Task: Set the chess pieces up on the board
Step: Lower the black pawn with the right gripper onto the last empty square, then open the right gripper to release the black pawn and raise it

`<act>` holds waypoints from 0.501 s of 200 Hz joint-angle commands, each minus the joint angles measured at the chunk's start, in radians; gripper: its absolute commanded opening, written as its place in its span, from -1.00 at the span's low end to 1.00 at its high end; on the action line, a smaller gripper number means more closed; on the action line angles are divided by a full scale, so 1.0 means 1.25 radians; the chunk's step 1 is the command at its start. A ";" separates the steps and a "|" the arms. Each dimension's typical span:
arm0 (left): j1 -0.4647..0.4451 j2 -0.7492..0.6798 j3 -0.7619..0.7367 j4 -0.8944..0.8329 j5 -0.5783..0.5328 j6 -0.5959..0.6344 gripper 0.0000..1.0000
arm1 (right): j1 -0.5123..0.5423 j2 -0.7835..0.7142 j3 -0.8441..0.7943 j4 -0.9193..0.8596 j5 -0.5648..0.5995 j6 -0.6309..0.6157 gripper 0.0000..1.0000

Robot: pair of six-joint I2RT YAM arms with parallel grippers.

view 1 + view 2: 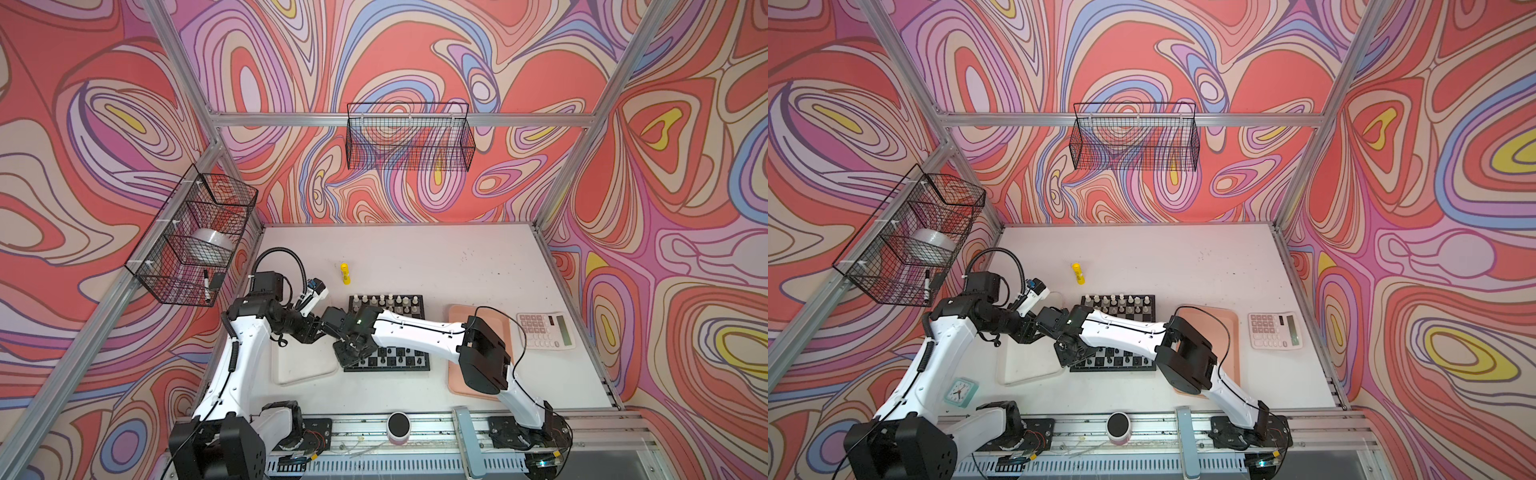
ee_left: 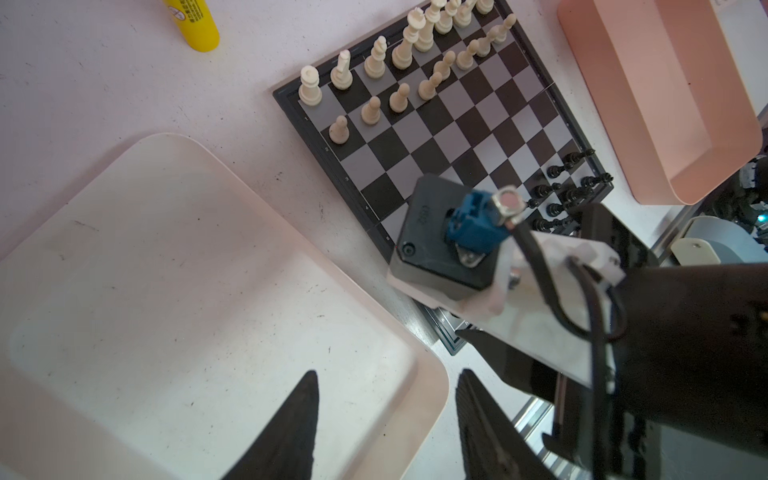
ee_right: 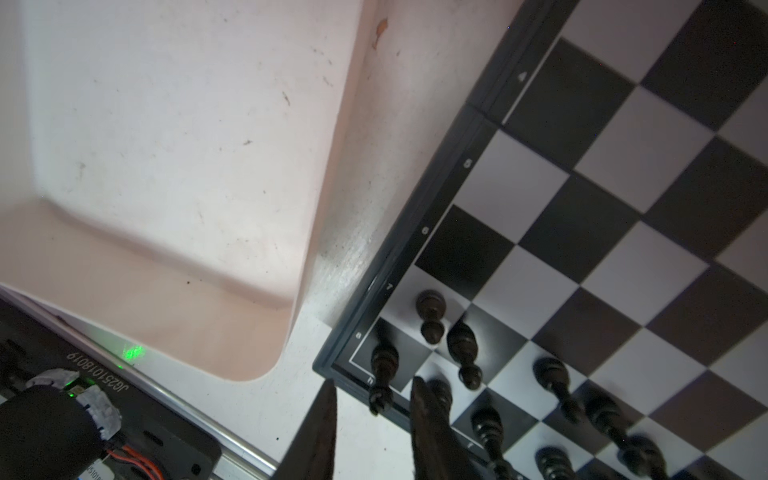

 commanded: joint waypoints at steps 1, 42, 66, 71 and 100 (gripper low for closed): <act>0.006 0.001 0.011 -0.014 0.006 0.011 0.09 | 0.004 -0.045 0.019 -0.010 0.019 -0.007 -0.38; 0.006 0.007 0.030 -0.023 0.017 0.011 0.10 | 0.004 -0.078 0.033 -0.038 0.052 -0.015 -0.36; 0.006 0.014 0.041 -0.022 0.033 0.012 0.12 | 0.001 -0.108 0.037 -0.056 0.091 -0.021 -0.28; 0.006 0.018 0.044 -0.021 0.037 0.011 0.12 | -0.002 -0.117 0.033 -0.056 0.099 -0.021 -0.26; 0.006 0.055 0.089 -0.024 0.066 0.001 0.16 | -0.038 -0.193 -0.010 -0.032 0.139 -0.031 -0.13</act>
